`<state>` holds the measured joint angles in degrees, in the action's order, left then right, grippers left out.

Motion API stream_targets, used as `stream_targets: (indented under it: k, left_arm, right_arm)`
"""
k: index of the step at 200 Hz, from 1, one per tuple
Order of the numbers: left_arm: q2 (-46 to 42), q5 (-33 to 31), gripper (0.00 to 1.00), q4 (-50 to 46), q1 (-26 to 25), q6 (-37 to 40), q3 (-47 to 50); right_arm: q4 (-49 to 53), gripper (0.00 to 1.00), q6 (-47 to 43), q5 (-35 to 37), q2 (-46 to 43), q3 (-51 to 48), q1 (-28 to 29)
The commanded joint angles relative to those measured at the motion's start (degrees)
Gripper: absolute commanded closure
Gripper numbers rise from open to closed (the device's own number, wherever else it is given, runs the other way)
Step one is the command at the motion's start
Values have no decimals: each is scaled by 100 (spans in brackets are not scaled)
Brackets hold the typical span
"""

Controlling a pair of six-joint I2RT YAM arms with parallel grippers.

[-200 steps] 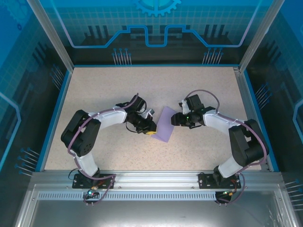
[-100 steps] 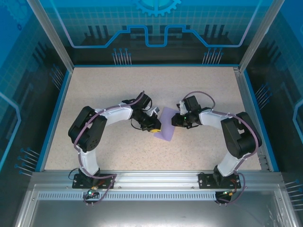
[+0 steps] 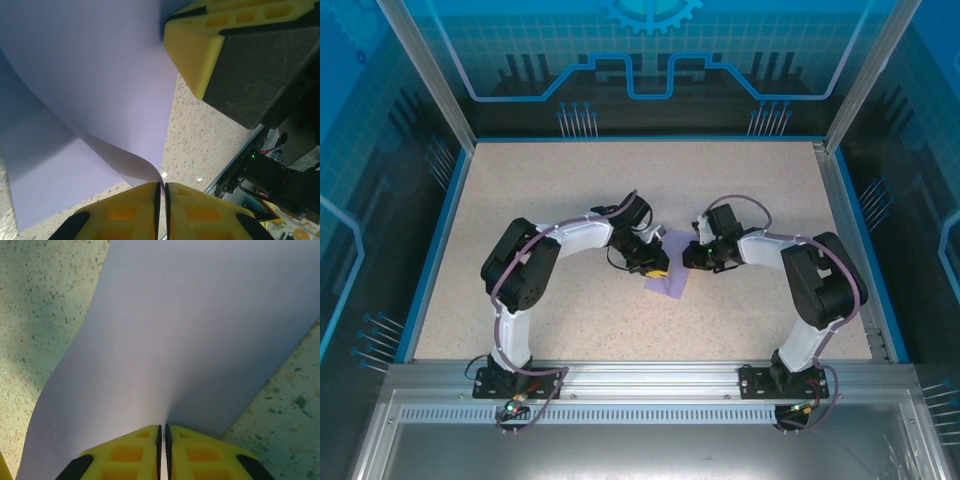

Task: Fold a paper plane with a square sheet of paper (pick it up from the middle)

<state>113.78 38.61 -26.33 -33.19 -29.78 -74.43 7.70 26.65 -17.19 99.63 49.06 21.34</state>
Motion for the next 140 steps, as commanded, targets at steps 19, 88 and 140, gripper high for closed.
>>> stream_targets:
  k: [19,88,140]
  left_arm:
    - [288,59,86,-171,-67,43,-393]
    - [728,68,86,-109,-164,-28,-788]
    - [961,59,86,-94,-162,7,-858]
  right_arm:
    - [-164,88,-141,-201,81,-98,-43]
    - [-256,90,-115,-357,15,-159,-62]
    - [-277,87,-8,-513,-385,-214,-140]
